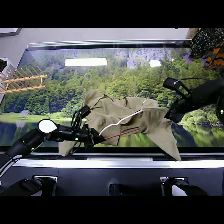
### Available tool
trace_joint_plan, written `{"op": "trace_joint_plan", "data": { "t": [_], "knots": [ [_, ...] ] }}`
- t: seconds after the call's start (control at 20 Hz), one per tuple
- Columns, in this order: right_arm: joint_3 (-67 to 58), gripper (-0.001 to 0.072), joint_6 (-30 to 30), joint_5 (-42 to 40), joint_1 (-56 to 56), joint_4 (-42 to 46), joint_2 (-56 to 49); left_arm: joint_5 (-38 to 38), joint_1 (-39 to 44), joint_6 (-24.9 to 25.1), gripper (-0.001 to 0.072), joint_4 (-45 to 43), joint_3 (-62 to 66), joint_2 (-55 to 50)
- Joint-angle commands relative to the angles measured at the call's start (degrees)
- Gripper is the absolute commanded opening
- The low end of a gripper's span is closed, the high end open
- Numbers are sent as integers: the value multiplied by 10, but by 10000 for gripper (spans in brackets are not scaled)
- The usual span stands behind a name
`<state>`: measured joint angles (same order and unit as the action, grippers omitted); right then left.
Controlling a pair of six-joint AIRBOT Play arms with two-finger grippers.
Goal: Fold the clothes and pants, and hang the long-sleeved shirts on hangers.
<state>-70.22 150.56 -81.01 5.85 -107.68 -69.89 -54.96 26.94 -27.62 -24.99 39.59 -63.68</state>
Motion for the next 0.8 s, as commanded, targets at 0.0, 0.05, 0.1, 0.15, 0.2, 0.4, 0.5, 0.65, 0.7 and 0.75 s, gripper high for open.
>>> {"op": "trace_joint_plan", "data": {
  "t": [0.0, 0.05, 0.1, 0.15, 0.2, 0.4, 0.5, 0.65, 0.7, 0.75],
  "knots": [
    [0, 431, 10, 35, 0, -6, -21, 0, -2, 0, 30, 0, 0, 0],
    [0, 431, 10, 43, 0, -6, -23, -1, -2, 0, 30, 0, 0, 0],
    [0, 431, 11, 52, 0, -7, -24, 0, -2, 0, 30, 0, 0, 0],
    [0, 431, 15, 59, 0, -10, -25, 0, -2, -1, 30, 0, 0, 0],
    [0, 431, 23, 63, 0, -18, -26, 0, -2, -4, 30, 0, 0, 0],
    [0, 431, 28, 51, 0, -39, -48, 0, -2, -5, 30, 0, 0, 0],
    [-1, 431, 27, 47, 0, -32, -42, -1, -2, -9, 30, 0, 0, 0],
    [-1, 431, 10, 40, 0, -21, -7, -1, -2, -12, 30, 0, 0, 0],
    [-1, 431, -1, 37, 0, -16, 9, -1, -2, -16, 30, 0, 0, 0],
    [-1, 431, -2, 33, 0, -7, 24, -1, -2, -16, 30, 0, 0, 0]
  ]
}}
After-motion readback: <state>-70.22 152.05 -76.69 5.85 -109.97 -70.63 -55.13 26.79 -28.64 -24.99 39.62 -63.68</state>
